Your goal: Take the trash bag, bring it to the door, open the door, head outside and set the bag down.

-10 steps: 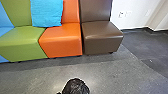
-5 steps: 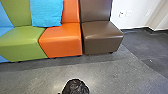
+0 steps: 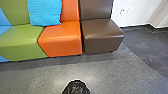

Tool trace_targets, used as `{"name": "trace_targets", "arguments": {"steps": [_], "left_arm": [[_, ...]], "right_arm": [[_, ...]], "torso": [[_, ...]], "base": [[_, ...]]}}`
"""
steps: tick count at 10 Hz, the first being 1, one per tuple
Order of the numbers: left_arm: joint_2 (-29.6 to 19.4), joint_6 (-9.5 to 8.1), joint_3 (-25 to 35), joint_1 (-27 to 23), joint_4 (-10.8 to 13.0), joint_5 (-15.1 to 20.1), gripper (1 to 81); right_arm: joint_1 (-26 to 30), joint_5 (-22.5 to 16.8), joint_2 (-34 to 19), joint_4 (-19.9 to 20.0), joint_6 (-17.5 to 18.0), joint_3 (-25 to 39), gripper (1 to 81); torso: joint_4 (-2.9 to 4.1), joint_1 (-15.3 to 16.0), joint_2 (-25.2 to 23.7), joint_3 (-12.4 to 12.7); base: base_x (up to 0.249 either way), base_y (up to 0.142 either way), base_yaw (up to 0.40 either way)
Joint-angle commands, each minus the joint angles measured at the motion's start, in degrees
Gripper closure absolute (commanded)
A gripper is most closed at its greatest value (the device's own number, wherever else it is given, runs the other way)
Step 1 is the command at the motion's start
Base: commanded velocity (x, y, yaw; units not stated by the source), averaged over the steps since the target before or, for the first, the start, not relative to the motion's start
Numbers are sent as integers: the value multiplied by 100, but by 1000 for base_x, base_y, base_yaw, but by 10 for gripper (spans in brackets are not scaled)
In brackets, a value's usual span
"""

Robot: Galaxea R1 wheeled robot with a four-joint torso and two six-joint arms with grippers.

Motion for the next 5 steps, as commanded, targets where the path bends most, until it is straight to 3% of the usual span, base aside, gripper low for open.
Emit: {"name": "trace_targets", "arguments": {"steps": [1, 5], "left_arm": [[-107, 36, 18, -442, -41, 465, 811], [-125, 80, 18, -327, -24, 439, 811]], "right_arm": [[311, -371, -271, 88, -8, 50, 10], [162, -379, -104, 87, -8, -135, 10]], "torso": [[0, -361, 560, 0], [0, -881, 1393, -2]], "base": [[0, 0, 0], [0, 0, 0]]}}
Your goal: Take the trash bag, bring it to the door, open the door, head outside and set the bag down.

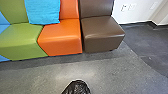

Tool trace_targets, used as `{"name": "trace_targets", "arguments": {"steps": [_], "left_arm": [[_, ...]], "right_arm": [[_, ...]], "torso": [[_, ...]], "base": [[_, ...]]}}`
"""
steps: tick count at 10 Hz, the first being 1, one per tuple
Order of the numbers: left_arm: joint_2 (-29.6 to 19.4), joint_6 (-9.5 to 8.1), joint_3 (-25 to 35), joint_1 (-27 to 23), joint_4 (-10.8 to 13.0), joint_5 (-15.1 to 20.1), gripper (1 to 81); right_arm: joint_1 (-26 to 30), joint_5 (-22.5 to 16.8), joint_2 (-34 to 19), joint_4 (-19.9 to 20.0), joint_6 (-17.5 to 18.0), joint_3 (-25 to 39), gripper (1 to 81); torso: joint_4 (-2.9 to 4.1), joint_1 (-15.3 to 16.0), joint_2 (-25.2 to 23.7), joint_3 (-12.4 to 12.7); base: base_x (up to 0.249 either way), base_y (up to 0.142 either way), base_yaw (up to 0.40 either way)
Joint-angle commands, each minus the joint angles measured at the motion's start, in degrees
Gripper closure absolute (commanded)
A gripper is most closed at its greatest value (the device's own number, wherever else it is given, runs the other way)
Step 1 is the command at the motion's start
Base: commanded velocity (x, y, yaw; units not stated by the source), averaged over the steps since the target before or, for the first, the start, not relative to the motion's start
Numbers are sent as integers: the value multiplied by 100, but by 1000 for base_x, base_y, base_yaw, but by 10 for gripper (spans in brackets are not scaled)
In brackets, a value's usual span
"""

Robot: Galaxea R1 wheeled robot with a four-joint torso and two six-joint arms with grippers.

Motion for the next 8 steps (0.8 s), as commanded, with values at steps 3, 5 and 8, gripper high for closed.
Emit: {"name": "trace_targets", "arguments": {"steps": [3, 5, 8], "left_arm": [[-112, 56, 16, -310, -29, 488, 811], [-103, 65, 25, -275, -29, 488, 811], [-112, 82, 51, -135, -20, 479, 811]], "right_arm": [[142, -381, -229, 101, -8, -74, 10], [54, -364, -114, 101, -8, -171, 10], [-182, -329, 148, 83, -8, -381, 10]], "torso": [[0, -584, 921, 548], [0, -782, 1242, 818], [0, -1167, 1834, 1382]], "base": [[0, 0, 0], [0, 0, 0], [0, 0, 0]]}}
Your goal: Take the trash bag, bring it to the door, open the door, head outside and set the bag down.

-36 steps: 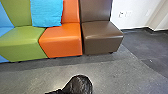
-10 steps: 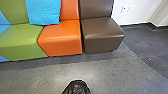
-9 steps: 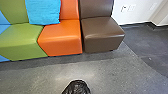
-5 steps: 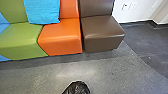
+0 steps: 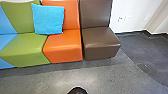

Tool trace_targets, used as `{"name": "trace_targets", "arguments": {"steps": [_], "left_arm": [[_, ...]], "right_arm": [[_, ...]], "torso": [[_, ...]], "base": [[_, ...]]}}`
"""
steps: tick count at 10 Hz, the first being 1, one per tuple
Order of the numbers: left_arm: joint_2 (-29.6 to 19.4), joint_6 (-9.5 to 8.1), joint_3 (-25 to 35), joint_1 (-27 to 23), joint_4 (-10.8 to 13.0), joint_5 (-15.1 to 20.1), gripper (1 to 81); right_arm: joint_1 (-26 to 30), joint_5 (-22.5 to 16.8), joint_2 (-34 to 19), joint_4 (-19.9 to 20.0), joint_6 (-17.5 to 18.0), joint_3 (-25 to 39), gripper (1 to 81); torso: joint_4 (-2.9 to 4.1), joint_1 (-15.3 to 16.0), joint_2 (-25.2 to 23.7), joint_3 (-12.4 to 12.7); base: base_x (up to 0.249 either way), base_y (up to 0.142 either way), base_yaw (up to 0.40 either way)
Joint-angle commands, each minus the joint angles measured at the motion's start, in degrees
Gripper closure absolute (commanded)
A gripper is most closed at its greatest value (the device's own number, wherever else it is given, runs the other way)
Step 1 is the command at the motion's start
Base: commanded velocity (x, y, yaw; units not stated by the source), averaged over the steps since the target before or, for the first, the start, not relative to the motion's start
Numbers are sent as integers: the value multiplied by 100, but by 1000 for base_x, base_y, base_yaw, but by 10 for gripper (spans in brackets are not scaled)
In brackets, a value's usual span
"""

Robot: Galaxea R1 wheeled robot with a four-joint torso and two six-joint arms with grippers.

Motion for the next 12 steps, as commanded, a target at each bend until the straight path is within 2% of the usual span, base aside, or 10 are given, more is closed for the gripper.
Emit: {"name": "trace_targets", "arguments": {"steps": [1, 2, 3, 4, 6, 7, 10, 11, 12], "left_arm": [[-112, 99, 31, -321, -16, 482, 811], [-121, 108, 31, -242, -7, 473, 811], [-138, 153, 31, -180, -7, 464, 811], [-138, 214, 14, -75, -7, 412, 811], [-156, 337, 5, 136, -7, 323, 811], [-200, 477, 14, 285, -7, 271, 811], [-270, 591, 23, 541, -7, 183, 811], [-270, 662, 23, 628, -7, 104, 811], [-270, 689, 23, 716, -7, 7, 811]], "right_arm": [[49, -377, -18, 67, -8, -92, 10], [-180, -368, 262, 76, -35, -389, 10], [-364, -359, 544, 85, -61, -690, 10], [-514, -351, 772, 85, -70, -917, 10], [-804, -167, 1080, 85, -70, -1190, 10], [-1024, 1, 1247, 76, -70, -1357, 10], [-1358, 282, 1520, 94, -79, -1709, 10], [-1420, 362, 1529, 94, -79, -1718, 10], [-1490, 406, 1546, 94, -79, -1736, 10]], "torso": [[0, -699, 1085, 977], [0, -480, 745, 655], [0, -620, 957, 754], [0, -767, 1181, 494], [0, -957, 1469, 577], [0, -1092, 1681, 594], [0, -1491, 2298, 596], [0, -1622, 2501, 904], [0, -1735, 2684, 1045]], "base": [[0, 0, 0], [0, 0, 0], [0, 0, 0], [0, 0, 0], [0, 0, 0], [0, 0, 0], [0, 0, 0], [0, 0, 0], [0, 0, 0]]}}
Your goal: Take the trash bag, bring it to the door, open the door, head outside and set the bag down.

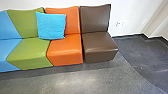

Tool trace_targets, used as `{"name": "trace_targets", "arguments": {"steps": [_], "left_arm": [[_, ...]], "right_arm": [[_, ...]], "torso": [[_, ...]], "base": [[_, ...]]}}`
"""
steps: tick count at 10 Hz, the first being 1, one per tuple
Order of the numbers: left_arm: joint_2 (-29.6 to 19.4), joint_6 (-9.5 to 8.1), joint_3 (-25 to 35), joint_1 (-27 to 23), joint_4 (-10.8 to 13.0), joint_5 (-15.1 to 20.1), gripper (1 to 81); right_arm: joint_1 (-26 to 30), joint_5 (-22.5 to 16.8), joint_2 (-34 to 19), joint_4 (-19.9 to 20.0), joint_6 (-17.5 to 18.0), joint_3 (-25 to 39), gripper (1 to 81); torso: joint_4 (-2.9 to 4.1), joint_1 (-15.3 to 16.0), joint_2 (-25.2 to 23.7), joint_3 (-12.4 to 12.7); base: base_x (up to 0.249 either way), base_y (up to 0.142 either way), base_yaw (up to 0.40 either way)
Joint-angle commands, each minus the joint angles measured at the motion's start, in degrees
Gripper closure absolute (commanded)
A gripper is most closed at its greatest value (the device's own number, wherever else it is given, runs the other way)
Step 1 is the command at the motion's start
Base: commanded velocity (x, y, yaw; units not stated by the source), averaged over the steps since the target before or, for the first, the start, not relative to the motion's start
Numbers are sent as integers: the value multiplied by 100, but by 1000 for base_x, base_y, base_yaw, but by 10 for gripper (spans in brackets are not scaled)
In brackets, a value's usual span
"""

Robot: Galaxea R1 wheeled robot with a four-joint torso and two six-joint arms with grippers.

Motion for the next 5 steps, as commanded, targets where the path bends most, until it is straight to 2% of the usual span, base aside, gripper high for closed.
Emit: {"name": "trace_targets", "arguments": {"steps": [1, 4, 5], "left_arm": [[-97, 99, 23, -107, -24, 423, 811], [-88, 99, 31, -45, -33, 414, 811], [-62, 99, 23, 42, -16, 388, 811]], "right_arm": [[26, -237, -219, 69, -20, 55, 10], [-114, -192, -96, 52, -20, -51, 10], [-168, -192, -35, 43, -38, -86, 10]], "torso": [[0, -347, 538, 397], [0, -769, 1185, 817], [0, -911, 1401, 875]], "base": [[0, 0, 0], [0, 0, 0], [0, 0, 0]]}}
